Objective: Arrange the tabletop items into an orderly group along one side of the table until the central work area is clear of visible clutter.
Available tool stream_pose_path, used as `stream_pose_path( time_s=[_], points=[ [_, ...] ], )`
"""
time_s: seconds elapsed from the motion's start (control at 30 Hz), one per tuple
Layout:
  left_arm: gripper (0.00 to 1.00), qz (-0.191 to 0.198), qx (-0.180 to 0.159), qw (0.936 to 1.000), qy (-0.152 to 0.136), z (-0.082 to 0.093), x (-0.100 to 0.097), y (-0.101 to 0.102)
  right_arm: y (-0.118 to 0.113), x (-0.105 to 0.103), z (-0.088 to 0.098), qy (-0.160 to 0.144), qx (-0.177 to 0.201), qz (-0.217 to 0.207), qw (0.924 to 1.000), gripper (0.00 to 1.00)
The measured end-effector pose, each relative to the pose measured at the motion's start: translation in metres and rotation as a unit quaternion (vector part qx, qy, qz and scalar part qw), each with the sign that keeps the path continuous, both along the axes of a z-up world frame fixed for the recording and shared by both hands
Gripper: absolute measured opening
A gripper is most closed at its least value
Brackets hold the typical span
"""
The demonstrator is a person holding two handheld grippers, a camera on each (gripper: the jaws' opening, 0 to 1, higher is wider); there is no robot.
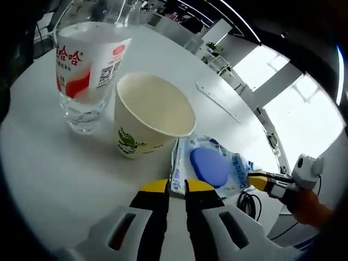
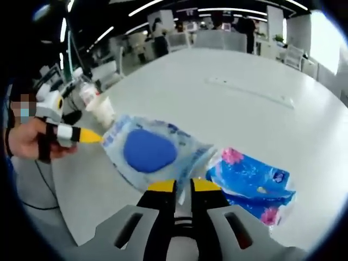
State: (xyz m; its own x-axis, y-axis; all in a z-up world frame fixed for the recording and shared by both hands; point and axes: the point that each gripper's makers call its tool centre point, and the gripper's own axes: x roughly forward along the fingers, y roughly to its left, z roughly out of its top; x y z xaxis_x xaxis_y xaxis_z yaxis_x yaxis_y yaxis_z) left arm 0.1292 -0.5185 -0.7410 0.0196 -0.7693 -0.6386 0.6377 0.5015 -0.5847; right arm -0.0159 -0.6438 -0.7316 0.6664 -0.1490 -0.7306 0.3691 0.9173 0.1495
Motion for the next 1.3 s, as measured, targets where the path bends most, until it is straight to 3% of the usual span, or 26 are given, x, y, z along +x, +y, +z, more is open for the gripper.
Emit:
stream_pose_path(
  time_s=[0.27,0.4,0.47,0.73,0.87,1.07,1.3],
  points=[
    [0.12,0.016,-0.018,0.9997,0.001,0.012,0.002,0.010,0.009,-0.017,0.012,-0.017,-0.007,-0.004,0.9998,0.09],
    [0.11,0.015,-0.016,0.9998,-0.005,0.014,-0.001,0.020,0.006,-0.035,0.013,-0.005,-0.030,0.001,0.9995,0.08],
    [0.11,0.001,-0.011,0.9996,-0.028,0.015,-0.002,0.028,0.000,-0.047,0.015,-0.009,-0.028,-0.016,0.9994,0.08],
    [0.12,-0.018,0.009,0.9986,-0.049,0.008,-0.011,0.060,-0.035,-0.102,0.011,0.011,-0.045,-0.088,0.9950,0.07],
    [0.12,-0.024,0.015,0.9980,-0.056,0.004,-0.014,0.074,-0.047,-0.119,0.010,0.010,-0.041,-0.122,0.9916,0.08],
    [0.14,-0.078,0.032,0.9913,-0.101,0.006,-0.017,0.089,-0.059,-0.131,0.004,0.012,-0.034,-0.144,0.9889,0.08],
    [0.15,-0.071,0.025,0.9911,-0.110,0.017,-0.009,0.103,-0.071,-0.130,-0.004,0.011,-0.021,-0.161,0.9867,0.08]
  ],
)
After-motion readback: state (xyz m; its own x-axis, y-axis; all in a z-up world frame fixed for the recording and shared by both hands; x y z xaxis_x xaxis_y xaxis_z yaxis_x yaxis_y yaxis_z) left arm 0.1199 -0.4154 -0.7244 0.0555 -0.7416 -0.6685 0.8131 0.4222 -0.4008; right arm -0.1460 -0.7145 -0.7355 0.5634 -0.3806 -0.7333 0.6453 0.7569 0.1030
